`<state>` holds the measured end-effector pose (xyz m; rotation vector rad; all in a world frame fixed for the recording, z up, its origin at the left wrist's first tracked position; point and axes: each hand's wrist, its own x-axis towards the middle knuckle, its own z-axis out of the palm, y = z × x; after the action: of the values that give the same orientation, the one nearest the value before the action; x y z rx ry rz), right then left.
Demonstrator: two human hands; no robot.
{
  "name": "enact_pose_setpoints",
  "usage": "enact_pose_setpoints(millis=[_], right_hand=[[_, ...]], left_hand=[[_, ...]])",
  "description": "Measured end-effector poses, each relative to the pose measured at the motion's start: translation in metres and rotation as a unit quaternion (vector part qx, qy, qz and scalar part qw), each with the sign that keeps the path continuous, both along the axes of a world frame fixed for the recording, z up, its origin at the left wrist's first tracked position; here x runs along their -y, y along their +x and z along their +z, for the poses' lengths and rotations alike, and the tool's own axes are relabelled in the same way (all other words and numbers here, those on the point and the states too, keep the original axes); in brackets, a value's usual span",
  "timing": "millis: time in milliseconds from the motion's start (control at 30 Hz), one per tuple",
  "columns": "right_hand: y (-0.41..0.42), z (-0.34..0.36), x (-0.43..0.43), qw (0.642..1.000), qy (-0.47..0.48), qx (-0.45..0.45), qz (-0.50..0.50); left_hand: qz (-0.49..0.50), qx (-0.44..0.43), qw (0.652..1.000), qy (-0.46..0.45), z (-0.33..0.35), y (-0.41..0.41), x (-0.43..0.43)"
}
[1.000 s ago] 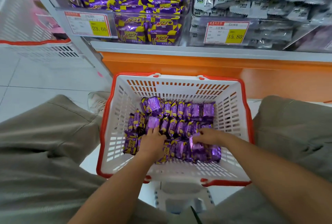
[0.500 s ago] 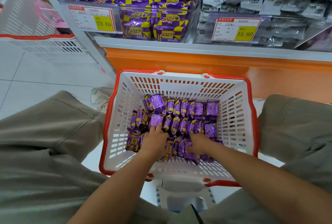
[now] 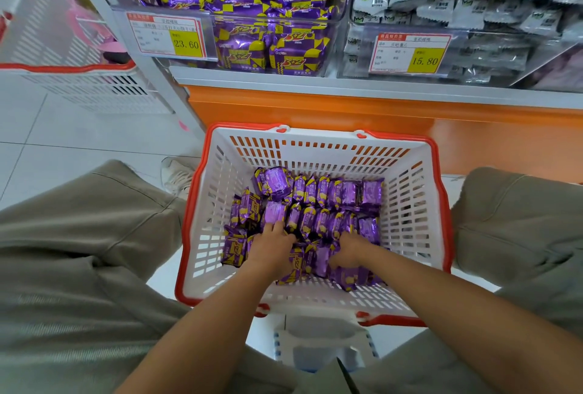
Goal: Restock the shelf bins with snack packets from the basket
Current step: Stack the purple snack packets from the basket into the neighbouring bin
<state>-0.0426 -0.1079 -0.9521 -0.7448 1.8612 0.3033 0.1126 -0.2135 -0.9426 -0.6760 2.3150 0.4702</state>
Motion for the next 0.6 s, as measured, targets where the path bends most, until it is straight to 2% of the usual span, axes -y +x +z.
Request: enact_pose_setpoints(millis=[167, 300, 400, 467, 600], right_hand=[[-0.015, 0.004, 0.0, 0.981, -0.002, 0.071, -0.181], [-0.035, 0.01, 0.0, 0.922, 0.001, 0.128, -0.365], [-0.051, 0.021, 0.002, 0.872, 0.008, 0.165, -0.46], [-0.055, 0.031, 0.007, 0.855, 0.011, 0.193, -0.481], [-0.052, 0.054, 0.019, 0.855, 0.002, 0.257, -0.45]], left_hand=[[0.002, -0.004, 1.0, 0.01, 0.001, 0.001, 0.0], [0.011, -0.051, 0.999, 0.009, 0.004, 0.0, -0.003], [0.0, -0.182, 0.982, 0.05, 0.007, -0.007, -0.006], [-0.009, -0.277, 0.957, 0.088, 0.011, -0.014, -0.011], [0.037, -0.391, 0.913, 0.109, 0.023, -0.024, -0.02]])
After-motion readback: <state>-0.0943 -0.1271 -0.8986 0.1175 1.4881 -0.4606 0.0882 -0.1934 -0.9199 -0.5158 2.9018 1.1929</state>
